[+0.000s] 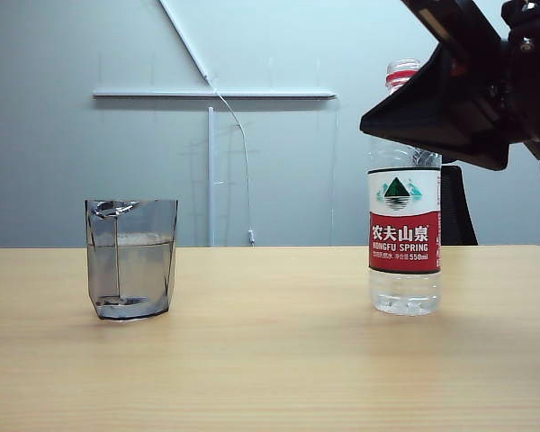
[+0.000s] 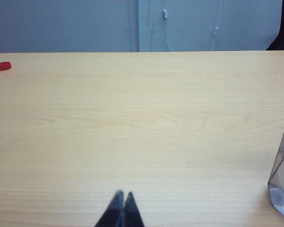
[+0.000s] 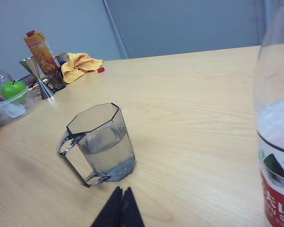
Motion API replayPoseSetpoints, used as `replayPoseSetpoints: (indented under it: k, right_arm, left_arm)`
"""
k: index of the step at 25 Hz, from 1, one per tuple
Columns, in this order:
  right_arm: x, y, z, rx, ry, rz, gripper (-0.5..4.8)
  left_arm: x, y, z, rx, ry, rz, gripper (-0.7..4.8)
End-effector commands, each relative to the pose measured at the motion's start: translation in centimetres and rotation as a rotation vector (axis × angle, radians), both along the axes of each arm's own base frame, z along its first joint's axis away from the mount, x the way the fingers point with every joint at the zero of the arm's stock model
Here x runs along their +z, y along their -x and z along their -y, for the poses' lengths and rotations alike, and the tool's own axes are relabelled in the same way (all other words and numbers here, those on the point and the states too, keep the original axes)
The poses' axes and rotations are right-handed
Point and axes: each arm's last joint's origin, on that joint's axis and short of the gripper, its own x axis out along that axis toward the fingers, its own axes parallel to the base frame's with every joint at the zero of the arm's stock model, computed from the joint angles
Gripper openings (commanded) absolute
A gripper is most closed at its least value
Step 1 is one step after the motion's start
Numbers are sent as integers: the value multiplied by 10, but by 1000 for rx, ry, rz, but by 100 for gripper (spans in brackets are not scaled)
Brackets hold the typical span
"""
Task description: Pick up the mineral water bottle on the table and pour water into the mug until it's half full.
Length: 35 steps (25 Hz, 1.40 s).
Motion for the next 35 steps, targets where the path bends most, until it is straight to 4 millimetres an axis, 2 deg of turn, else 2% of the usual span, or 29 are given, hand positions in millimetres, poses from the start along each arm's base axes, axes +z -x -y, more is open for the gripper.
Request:
replayPoseSetpoints:
  k: [1,26,29,32,34,35]
  right_arm:
    - [3,0,0,-4,-26,11,-9]
    - [2,0,0,-2,-5,14,-8]
    - [5,2,5,-29,110,77,-8]
    - [8,7,13,-34,131,60,-8]
    - [12,10,23,-68,150,59,-8]
    - [15,10,37,-133,187,83,-8]
  left_arm:
    - [2,0,0,-4,3,14,-2]
    - [2,0,0,-4,3,14,-2]
    - [2,0,0,-3,3,14,-2]
    - [2,0,0,-4,3,14,-2]
    - [2,0,0,-4,3,14,-2]
    - [2,0,0,-3,3,14,-2]
